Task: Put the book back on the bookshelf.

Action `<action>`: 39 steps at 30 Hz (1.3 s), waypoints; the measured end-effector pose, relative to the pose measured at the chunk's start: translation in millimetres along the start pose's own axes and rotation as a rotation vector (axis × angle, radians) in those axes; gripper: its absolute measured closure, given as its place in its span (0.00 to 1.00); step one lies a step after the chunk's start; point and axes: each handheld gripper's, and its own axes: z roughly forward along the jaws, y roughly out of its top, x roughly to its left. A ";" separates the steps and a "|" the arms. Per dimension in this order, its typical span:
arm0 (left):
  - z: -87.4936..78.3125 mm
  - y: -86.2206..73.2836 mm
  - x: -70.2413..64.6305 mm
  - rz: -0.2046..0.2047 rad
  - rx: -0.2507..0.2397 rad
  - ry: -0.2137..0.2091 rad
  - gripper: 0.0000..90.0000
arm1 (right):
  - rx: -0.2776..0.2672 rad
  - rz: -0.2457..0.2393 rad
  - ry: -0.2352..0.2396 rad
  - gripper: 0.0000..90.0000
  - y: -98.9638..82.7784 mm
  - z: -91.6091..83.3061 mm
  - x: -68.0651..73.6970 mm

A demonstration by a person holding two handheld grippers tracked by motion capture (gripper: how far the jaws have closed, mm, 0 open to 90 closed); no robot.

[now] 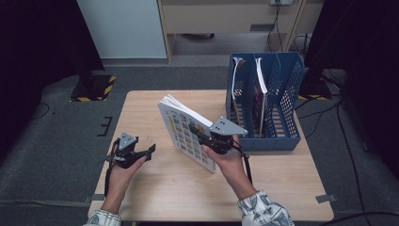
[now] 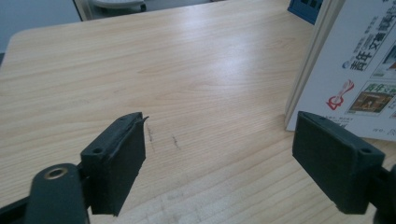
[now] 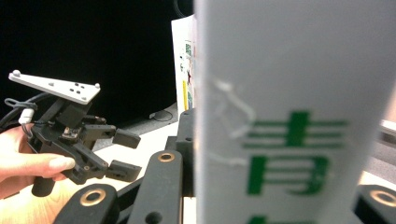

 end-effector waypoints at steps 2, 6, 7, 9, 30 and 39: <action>1.2 -0.6 -0.7 -0.002 0.010 -0.006 0.17 | 0.000 0.001 0.000 0.82 0.7 -1.1 -1.2; 2.7 -1.7 -1.5 0.002 0.023 -0.009 0.17 | 0.003 -0.004 -0.003 0.82 1.1 -3.4 -2.9; 2.9 -1.7 -1.6 0.002 0.023 -0.010 0.17 | 0.002 -0.004 -0.005 0.82 1.2 -3.6 -2.9; 3.3 -1.8 -1.5 0.003 0.023 -0.008 0.17 | 0.003 -0.006 -0.006 0.82 1.4 -4.0 -3.0; 14.3 -7.6 -2.7 -0.005 0.107 -0.011 0.06 | -0.015 -0.008 -0.019 0.82 9.6 -16.4 -7.0; 15.3 -7.6 -3.8 0.017 0.117 -0.005 0.06 | -0.016 -0.006 -0.030 0.82 10.5 -19.7 -10.3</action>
